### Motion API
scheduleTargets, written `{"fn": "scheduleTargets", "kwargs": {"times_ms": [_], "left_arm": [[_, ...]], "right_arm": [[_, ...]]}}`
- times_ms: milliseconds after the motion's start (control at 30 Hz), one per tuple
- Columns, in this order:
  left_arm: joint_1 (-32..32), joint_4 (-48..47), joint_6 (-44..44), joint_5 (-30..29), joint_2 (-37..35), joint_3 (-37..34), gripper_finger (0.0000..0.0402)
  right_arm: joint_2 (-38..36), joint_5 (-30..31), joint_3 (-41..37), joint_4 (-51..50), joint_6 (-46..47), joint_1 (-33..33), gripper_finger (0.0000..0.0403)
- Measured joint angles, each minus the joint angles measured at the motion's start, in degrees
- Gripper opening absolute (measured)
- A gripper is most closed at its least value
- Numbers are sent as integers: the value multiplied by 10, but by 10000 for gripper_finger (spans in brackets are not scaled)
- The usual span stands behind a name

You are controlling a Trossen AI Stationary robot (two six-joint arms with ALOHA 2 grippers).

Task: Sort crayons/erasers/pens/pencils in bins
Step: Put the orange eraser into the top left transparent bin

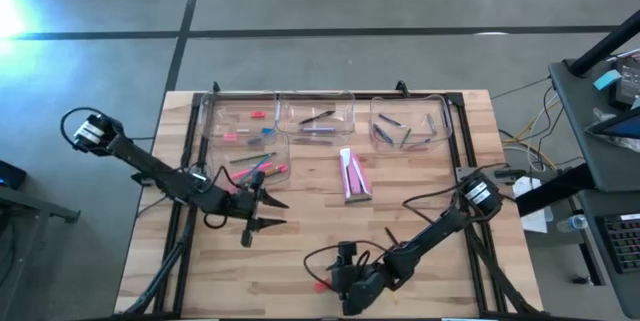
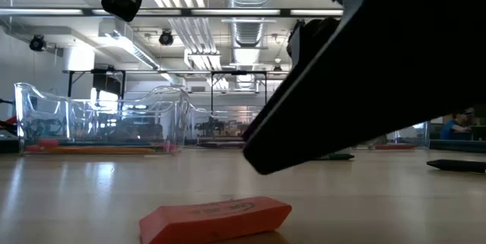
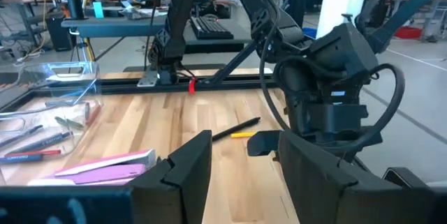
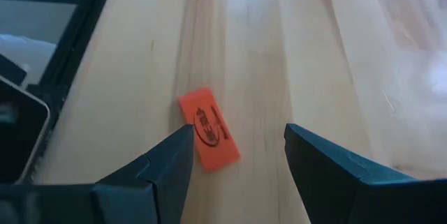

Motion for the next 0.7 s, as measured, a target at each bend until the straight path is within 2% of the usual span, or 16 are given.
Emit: {"fn": "scheduleTargets", "kwargs": {"times_ms": [300, 700], "left_arm": [[0, 0, -1, 0, -3, 0, 152], [0, -1, -2, 1, -2, -2, 152]], "right_arm": [[26, -39, 0, 38, 2, -6, 215], [30, -45, 0, 29, 2, -14, 215]]}}
